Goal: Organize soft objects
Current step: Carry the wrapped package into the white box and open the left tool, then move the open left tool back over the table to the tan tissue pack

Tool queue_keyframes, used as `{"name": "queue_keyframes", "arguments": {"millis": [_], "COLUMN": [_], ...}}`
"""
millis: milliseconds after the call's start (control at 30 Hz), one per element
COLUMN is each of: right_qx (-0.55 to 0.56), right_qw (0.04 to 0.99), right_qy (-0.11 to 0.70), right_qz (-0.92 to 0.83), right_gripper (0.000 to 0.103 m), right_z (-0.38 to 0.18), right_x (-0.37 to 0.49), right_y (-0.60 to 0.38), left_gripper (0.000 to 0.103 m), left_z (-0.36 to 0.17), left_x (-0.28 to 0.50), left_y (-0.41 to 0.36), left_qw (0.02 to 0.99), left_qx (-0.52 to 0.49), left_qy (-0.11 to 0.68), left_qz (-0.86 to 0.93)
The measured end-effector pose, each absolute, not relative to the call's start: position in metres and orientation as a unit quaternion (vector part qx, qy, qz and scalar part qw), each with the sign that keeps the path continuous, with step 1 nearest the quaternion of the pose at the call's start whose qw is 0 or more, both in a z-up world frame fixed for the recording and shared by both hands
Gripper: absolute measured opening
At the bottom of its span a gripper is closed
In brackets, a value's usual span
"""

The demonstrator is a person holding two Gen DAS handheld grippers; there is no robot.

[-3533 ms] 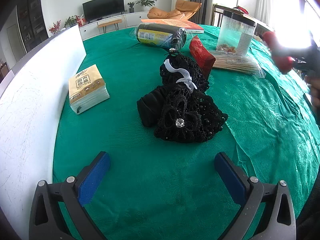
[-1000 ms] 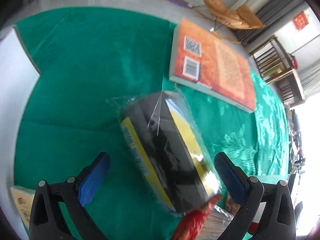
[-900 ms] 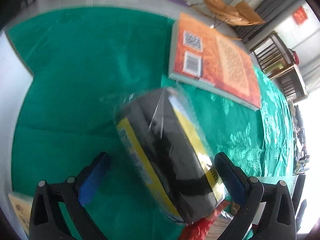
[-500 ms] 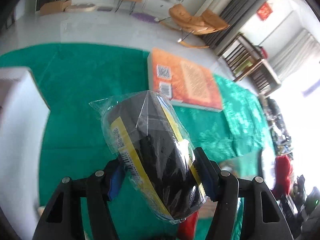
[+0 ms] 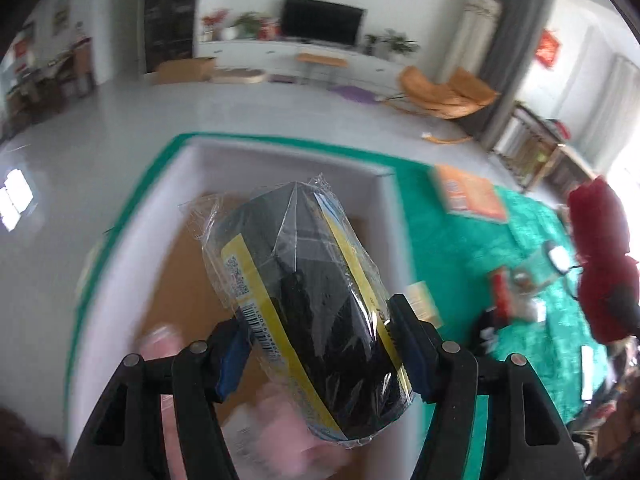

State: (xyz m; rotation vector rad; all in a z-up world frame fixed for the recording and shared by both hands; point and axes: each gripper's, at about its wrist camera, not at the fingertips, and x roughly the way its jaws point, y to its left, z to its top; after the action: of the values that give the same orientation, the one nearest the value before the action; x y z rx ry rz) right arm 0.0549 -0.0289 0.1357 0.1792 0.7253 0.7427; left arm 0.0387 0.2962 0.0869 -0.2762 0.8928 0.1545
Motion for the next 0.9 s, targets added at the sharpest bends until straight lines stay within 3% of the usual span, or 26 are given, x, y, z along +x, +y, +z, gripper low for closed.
{"name": "queue_keyframes", "arguments": {"millis": [67,167,233,367,633,767,900], "right_qx": [0.090,0.095,0.080,0.054,-0.053,-0.011,0.107], "right_qw": [0.835,0.786,0.768,0.812,0.909,0.901,0.900], "right_qy": [0.363,0.401,0.431,0.415,0.401,0.434,0.422], "right_qz": [0.404,0.460,0.468,0.407,0.103,0.002,-0.023], "right_gripper": [0.047,0.062,0.064,0.070,0.070,0.070,0.071], "right_z": [0.132,0.110,0.091,0.067,-0.032,-0.078,-0.071], "right_x": [0.039,0.024,0.020,0.020,0.040,0.043,0.038], "right_y": [0.017,0.077,0.100,0.074,-0.083,-0.168,-0.211], "left_gripper": [0.070,0.093,0.094,0.094,0.095,0.097,0.097], "left_z": [0.072,0.051,0.044,0.050,0.068,0.035,-0.016], "left_x": [0.019,0.001,-0.004,-0.002,0.013,0.011,0.010], "left_y": [0.320,0.344,0.350,0.331,0.176,0.090,0.040], "left_qw": [0.881,0.872,0.874,0.895,0.931,0.912,0.888], "left_qx": [-0.124,-0.116,-0.118,-0.114,-0.072,-0.052,-0.031], "left_qy": [0.442,0.445,0.436,0.400,0.355,0.388,0.437], "left_qz": [0.118,0.169,0.180,0.162,-0.031,-0.124,-0.143]}}
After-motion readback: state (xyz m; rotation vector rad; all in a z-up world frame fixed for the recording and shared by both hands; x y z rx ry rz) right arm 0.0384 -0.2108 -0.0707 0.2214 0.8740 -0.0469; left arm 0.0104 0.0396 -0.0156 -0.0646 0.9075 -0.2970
